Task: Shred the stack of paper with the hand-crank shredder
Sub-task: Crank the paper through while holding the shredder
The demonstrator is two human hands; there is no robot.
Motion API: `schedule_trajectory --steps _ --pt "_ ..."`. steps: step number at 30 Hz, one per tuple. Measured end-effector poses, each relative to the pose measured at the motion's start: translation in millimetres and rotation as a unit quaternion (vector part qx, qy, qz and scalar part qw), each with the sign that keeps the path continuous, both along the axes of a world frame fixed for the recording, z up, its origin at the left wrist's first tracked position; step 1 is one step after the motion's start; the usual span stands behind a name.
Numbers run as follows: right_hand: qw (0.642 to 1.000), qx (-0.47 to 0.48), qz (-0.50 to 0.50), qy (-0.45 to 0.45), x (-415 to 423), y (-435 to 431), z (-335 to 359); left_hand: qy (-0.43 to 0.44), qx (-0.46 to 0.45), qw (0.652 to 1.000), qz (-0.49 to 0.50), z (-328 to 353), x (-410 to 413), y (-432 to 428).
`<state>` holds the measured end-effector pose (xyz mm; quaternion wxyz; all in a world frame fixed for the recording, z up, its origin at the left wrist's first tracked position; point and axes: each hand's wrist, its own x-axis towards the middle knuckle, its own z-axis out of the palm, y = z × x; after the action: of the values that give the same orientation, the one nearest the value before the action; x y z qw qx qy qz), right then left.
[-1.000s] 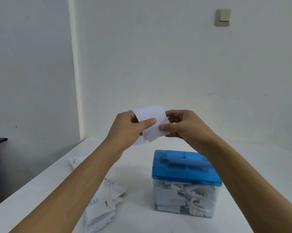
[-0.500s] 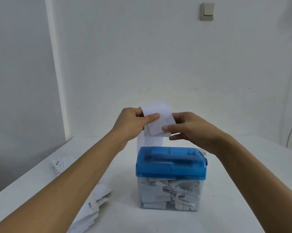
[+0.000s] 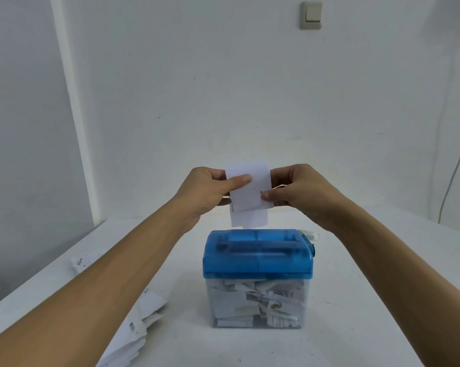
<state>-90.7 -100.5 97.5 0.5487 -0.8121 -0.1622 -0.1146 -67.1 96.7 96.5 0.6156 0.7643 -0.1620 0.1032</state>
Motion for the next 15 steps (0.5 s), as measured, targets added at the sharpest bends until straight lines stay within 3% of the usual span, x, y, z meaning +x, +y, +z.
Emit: schedule_trajectory --steps 3,7,15 --pt "1.0 0.013 -0.001 -0.012 0 -1 -2 0.005 -0.012 1.0 -0.018 -2 -1 1" --pt "1.0 0.027 -0.012 -0.008 2 1 -9 0.011 0.079 0.997 -0.008 -9 -2 4" --pt "0.999 0.009 0.0 0.051 2 8 -29 0.02 0.153 0.988 0.01 -26 -3 17"
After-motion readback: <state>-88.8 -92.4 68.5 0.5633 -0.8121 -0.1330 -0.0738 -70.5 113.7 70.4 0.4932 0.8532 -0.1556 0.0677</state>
